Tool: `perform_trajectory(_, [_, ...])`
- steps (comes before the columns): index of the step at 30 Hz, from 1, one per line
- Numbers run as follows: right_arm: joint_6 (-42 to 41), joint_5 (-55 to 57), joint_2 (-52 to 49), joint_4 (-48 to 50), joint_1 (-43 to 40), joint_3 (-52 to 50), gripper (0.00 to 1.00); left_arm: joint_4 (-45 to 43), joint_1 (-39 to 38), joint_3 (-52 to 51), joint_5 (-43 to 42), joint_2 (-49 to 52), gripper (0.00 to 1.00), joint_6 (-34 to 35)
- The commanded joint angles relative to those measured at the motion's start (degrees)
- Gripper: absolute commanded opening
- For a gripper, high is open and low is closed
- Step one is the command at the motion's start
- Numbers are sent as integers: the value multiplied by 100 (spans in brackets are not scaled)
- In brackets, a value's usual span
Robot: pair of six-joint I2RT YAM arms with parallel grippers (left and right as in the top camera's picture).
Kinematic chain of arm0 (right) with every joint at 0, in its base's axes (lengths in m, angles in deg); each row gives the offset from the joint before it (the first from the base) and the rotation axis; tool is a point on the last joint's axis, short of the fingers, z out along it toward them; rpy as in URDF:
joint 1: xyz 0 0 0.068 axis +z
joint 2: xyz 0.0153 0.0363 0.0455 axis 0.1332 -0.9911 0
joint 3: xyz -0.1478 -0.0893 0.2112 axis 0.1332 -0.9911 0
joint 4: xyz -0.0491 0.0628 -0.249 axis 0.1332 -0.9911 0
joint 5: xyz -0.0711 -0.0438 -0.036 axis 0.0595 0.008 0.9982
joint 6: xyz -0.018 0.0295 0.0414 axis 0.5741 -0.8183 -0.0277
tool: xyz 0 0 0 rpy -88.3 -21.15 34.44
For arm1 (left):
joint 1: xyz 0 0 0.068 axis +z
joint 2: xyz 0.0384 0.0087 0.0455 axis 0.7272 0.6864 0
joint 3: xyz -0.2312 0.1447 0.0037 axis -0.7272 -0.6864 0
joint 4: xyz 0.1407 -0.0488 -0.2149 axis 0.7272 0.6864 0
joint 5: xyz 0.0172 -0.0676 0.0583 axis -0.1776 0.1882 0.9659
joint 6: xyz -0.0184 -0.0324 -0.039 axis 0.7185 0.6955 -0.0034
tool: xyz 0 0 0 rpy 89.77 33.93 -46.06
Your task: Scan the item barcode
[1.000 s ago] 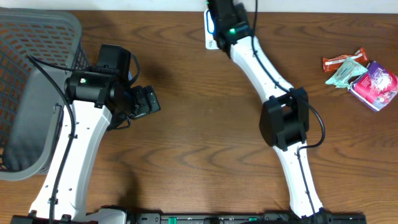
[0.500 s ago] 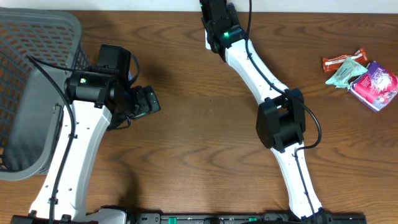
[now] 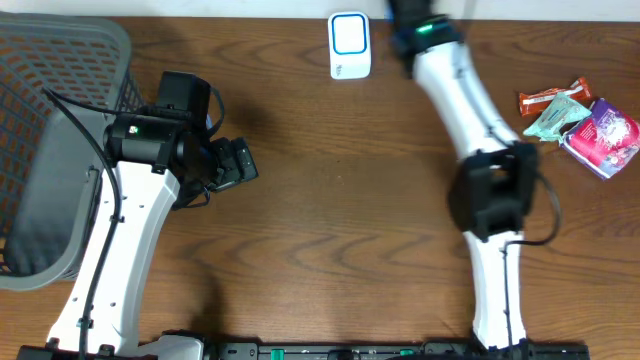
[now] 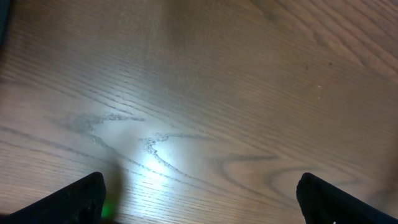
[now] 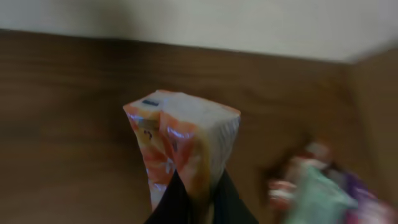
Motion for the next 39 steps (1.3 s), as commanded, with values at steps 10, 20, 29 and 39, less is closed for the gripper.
perform_trajectory(10, [-501,-157,334,-1502,-2105,-205,1,4,17,37,59,20,98,-35])
perform_trajectory(20, [-682,-2057,337,-1631,-2776,-249,68,4,17,39,59,20,98,-35])
perform_trajectory(29, [-824,-2059,837,-2286,-2741,-249,93,4,17,37,59,20,98,-35])
perform_trajectory(39, [-710,-3259,2817,-3244,-2553,-251,99,4,17,39,59,20,98,-35])
